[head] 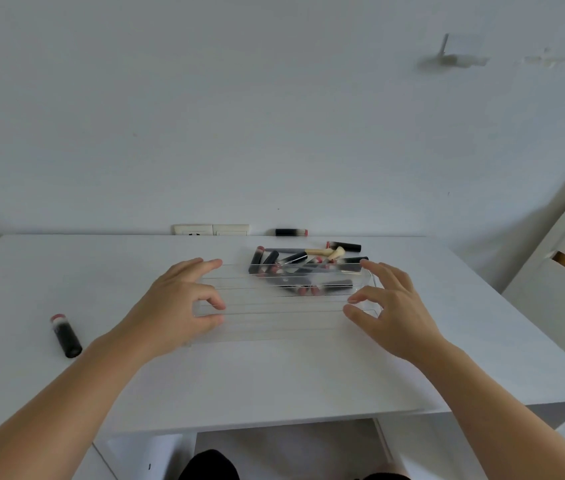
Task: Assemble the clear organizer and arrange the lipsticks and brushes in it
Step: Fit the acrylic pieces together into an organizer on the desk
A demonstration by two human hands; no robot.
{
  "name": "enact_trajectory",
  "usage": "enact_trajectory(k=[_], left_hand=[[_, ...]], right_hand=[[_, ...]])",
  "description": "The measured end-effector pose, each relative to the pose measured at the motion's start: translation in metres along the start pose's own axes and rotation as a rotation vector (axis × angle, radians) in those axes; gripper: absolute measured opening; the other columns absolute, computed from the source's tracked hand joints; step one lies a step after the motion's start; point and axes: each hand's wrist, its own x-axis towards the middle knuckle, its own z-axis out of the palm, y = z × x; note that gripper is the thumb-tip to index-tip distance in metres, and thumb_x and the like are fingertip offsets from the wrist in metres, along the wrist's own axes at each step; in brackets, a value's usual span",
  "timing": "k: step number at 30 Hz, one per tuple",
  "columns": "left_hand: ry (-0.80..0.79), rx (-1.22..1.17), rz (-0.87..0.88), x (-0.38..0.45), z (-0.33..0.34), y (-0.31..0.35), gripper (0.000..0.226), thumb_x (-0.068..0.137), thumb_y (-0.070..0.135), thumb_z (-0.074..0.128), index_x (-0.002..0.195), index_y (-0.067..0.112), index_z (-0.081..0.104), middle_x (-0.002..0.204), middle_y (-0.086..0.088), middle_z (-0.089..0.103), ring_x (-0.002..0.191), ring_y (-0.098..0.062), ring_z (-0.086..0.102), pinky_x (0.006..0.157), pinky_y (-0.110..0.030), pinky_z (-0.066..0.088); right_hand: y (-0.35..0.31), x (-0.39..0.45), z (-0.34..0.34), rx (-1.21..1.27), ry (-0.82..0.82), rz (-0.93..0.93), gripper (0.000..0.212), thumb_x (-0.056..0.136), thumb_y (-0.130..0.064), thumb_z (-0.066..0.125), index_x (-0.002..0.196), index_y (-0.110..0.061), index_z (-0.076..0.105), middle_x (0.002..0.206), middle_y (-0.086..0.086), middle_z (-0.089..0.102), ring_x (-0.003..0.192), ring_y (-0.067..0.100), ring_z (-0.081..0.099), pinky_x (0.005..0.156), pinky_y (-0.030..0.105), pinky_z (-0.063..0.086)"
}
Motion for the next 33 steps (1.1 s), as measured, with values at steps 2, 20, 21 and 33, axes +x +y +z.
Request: enact_trajectory(k=[2, 20, 21, 33], left_hand=[[0.0, 0.01, 0.0, 0.001, -0.002, 0.001, 0.011, 0.085, 0.04, 0.082, 0.083, 0.044, 0.072, 0.155, 0.025, 0.036, 0.148, -0.005, 0.025, 0.118, -0.033, 0.025], [0.089, -0.207, -0.027, 0.003, 0.0, -0.005, 0.01, 0.081, 0.041, 0.082, 0.087, 0.043, 0.075, 0.139, 0.037, 0.049, 0.134, 0.016, 0.031, 0.099, -0.026, 0.038], [0.128, -0.258, -0.047, 0.004, -0.001, -0.005, 0.009, 0.082, 0.042, 0.081, 0.089, 0.043, 0.076, 0.135, 0.037, 0.053, 0.132, 0.017, 0.036, 0.093, -0.025, 0.041], [0.215, 0.386, -0.726, -0.029, -0.057, -0.046, 0.054, 0.09, 0.052, 0.062, 0.132, 0.021, 0.056, 0.129, -0.012, 0.055, 0.118, -0.037, 0.052, 0.087, -0.046, 0.046]], right_hand=[[0.002, 0.003, -0.002, -0.012, 0.003, -0.077, 0.017, 0.087, -0.049, 0.068, 0.1, -0.038, 0.073, 0.154, -0.015, 0.039, 0.147, 0.01, 0.019, 0.114, 0.042, 0.033], [-0.001, 0.021, -0.02, 0.134, -0.005, -0.165, 0.015, 0.08, -0.04, 0.078, 0.091, -0.033, 0.072, 0.116, -0.016, 0.058, 0.109, -0.001, 0.053, 0.092, 0.016, 0.039], [-0.002, 0.021, -0.019, 0.197, 0.059, -0.146, 0.012, 0.081, -0.038, 0.077, 0.089, -0.031, 0.072, 0.114, -0.015, 0.058, 0.108, -0.001, 0.055, 0.089, 0.011, 0.038], [0.017, 0.087, -0.022, 0.252, -0.057, 0.161, 0.036, 0.089, -0.034, 0.072, 0.124, -0.035, 0.063, 0.129, -0.009, 0.061, 0.122, 0.016, 0.055, 0.102, 0.037, 0.045]])
